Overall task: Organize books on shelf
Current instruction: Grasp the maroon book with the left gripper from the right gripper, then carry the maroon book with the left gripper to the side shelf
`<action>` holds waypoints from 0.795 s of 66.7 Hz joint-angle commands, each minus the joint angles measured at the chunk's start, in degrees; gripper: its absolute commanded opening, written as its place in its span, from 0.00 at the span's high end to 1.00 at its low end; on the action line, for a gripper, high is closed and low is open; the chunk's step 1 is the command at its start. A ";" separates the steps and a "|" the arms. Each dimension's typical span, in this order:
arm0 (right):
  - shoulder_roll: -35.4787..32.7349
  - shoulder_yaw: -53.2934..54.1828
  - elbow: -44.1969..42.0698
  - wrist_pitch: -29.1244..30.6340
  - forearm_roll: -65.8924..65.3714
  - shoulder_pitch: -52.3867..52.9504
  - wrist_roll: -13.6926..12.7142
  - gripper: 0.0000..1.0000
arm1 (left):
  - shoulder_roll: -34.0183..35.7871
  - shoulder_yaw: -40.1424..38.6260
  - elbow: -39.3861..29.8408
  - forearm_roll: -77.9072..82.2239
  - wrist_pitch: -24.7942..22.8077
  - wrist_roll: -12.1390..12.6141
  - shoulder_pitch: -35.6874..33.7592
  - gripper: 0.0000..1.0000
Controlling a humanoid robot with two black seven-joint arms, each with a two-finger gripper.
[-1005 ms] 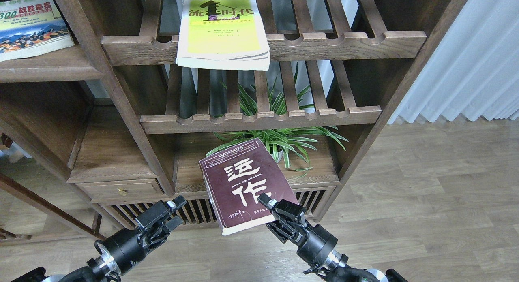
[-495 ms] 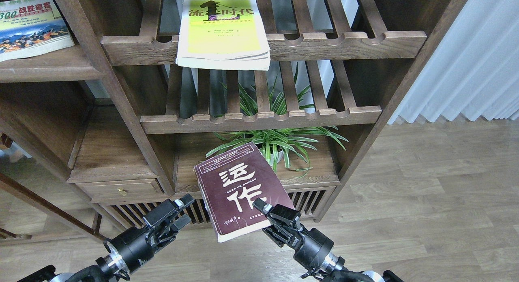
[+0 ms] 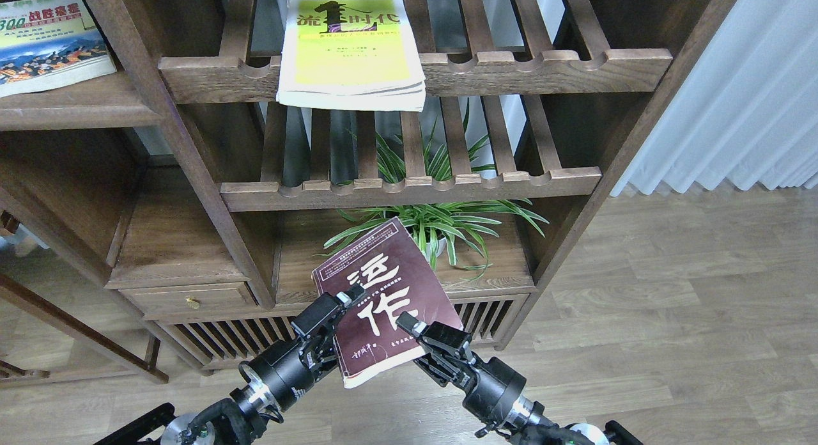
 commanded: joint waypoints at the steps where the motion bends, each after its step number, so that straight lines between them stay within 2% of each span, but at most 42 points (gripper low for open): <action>1: 0.02 -0.37 0.16 -0.02 0.00 -0.04 -0.05 0.99 | -0.87 -0.03 1.04 0.07 -0.01 0.31 -0.36 0.01; 8: 0.02 -0.37 0.25 -0.02 0.09 -0.04 -0.05 0.99 | -1.57 -0.03 1.39 0.07 -0.01 0.49 -0.80 0.01; 11: 0.02 -0.37 0.25 -0.02 0.00 -0.04 -0.05 0.99 | -1.57 -0.03 1.57 -0.20 -0.01 -0.12 -0.89 0.10; 14: 0.02 -0.37 0.25 -0.02 0.00 -0.13 -0.05 0.99 | -1.57 -0.03 1.57 -0.37 -0.01 -0.30 -0.89 0.21; 15: 0.02 -0.37 0.25 -0.02 0.00 -0.13 -0.05 0.99 | -1.49 -0.12 1.57 -0.55 -0.01 -0.39 -0.89 0.29; 17: 0.02 -0.37 0.25 -0.02 0.00 -0.13 -0.05 0.99 | -1.48 -0.21 1.57 -0.64 -0.01 -0.74 -0.89 0.38; 20: 0.02 -0.37 0.25 -0.02 0.00 -0.13 -0.05 0.99 | -1.48 -0.64 1.57 -0.64 -0.01 -1.35 -0.89 0.46; 21: 0.02 -0.45 0.25 -0.02 0.00 -0.13 -0.05 0.99 | -1.48 -0.99 1.57 -0.72 -0.01 -2.05 -0.89 0.54; 23: 0.02 -0.37 0.16 -0.02 0.00 -0.21 -0.05 0.99 | -1.48 -1.26 1.57 -0.72 -0.01 -2.58 -0.89 0.61; 24: 0.02 -0.37 0.16 -0.02 0.00 -0.21 -0.05 0.98 | -1.48 -1.61 1.48 -0.81 -0.01 -3.20 -0.89 0.71; 25: 0.02 -0.37 0.25 -0.02 0.00 -0.21 -0.05 0.98 | -1.48 -1.70 1.48 -0.90 -0.01 -3.38 -0.89 0.74; 26: 0.02 -0.37 0.16 -0.02 0.00 -0.30 -0.05 0.98 | -1.48 -2.14 1.22 -0.99 -0.01 -3.99 -0.80 0.85; 28: 0.02 -0.37 0.16 -0.02 -0.09 -0.48 -0.05 0.98 | -1.40 -2.66 0.87 -0.99 -0.01 -4.43 -0.80 0.93; 40: 0.02 -0.37 0.16 -0.02 -0.09 -0.56 -0.05 0.98 | -1.57 -3.11 -0.45 -0.90 -0.01 -4.08 -0.80 1.00; 53: 0.02 -0.28 0.16 -0.02 -0.26 -0.56 -0.05 0.95 | -1.48 -2.93 -0.63 -0.72 -0.01 -2.76 -0.80 1.00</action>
